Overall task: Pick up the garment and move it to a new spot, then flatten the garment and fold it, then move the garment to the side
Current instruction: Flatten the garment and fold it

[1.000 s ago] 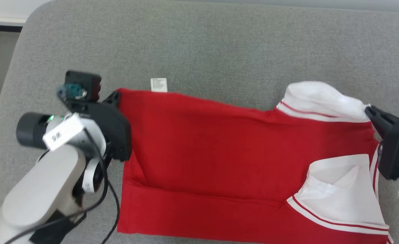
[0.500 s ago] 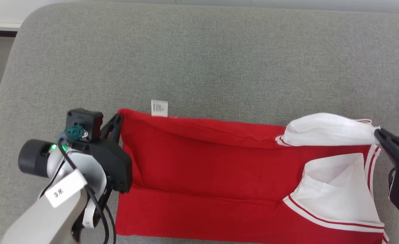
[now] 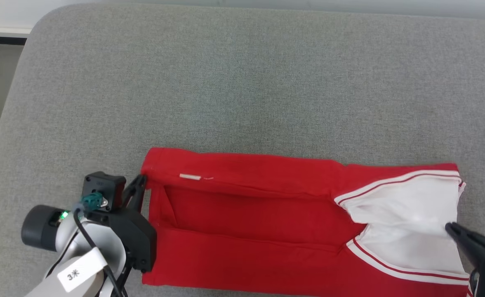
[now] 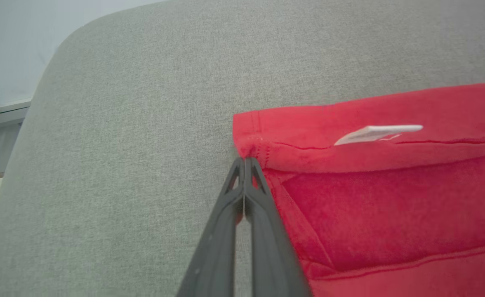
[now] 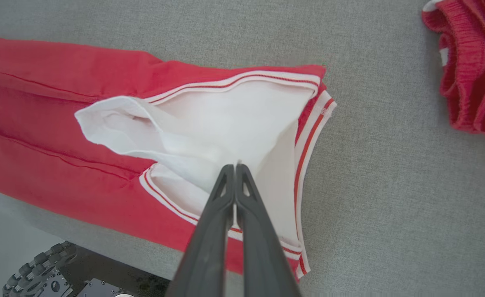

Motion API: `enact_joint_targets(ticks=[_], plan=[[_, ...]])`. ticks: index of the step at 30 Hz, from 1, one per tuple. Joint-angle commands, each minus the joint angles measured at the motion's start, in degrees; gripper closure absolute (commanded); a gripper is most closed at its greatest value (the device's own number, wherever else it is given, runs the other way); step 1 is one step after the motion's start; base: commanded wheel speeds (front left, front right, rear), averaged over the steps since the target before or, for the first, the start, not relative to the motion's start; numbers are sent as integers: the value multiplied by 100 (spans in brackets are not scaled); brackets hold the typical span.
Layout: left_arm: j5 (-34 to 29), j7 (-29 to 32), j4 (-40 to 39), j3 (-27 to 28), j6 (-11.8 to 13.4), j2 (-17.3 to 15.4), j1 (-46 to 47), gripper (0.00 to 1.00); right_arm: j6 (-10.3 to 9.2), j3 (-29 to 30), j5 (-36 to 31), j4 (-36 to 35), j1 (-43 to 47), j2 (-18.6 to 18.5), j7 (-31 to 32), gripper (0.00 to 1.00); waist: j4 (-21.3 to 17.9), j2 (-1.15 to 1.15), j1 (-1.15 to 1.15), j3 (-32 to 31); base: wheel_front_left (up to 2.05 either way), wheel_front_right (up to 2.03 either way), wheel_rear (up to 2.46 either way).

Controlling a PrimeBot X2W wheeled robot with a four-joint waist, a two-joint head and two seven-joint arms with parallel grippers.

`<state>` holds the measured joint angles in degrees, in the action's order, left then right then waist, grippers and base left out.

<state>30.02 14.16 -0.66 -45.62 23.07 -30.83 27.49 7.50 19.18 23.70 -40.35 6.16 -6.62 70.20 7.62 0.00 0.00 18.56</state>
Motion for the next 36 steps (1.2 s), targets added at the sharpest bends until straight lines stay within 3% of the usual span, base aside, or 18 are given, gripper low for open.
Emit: enact_joint_targets(ticks=[1, 10, 22, 23, 24, 25, 36], plan=[[10, 21, 18, -14, -32, -32, -54, 100, 1, 30, 51, -64, 36, 24, 35, 100, -1, 0, 0, 1, 0, 0, 0], [151, 72, 111, -93, -40, -13, -235, 100, 1, 269, 52, -359, 559, 135, 389, 100, -31, 0, 0, -1, 0, 0, 0], [359, 254, 183, -120, 49, 47, -408, 100, 1, 119, -120, -51, 857, 207, 488, 100, -13, 0, 0, 0, 0, 0, 0], [393, 294, 201, -112, 60, 49, -434, 100, 1, 104, -145, -25, 828, 221, 409, 85, -7, 0, 0, 0, 0, 0, 0], [425, 287, 197, -87, 65, 68, -446, 80, 1, 111, -172, 25, 795, 248, 333, 0, -3, 0, 0, -2, 0, 0, 0], [438, 292, 212, -84, 87, 75, -456, 0, 1, 74, -179, 75, 784, 269, 271, 0, 1, 0, 0, -8, 0, 0, 0], [799, 330, 67, 110, 274, 157, -724, 0, 1, 31, -86, 374, 1052, 352, -308, 0, 178, 0, 0, -322, 0, 0, 0]])
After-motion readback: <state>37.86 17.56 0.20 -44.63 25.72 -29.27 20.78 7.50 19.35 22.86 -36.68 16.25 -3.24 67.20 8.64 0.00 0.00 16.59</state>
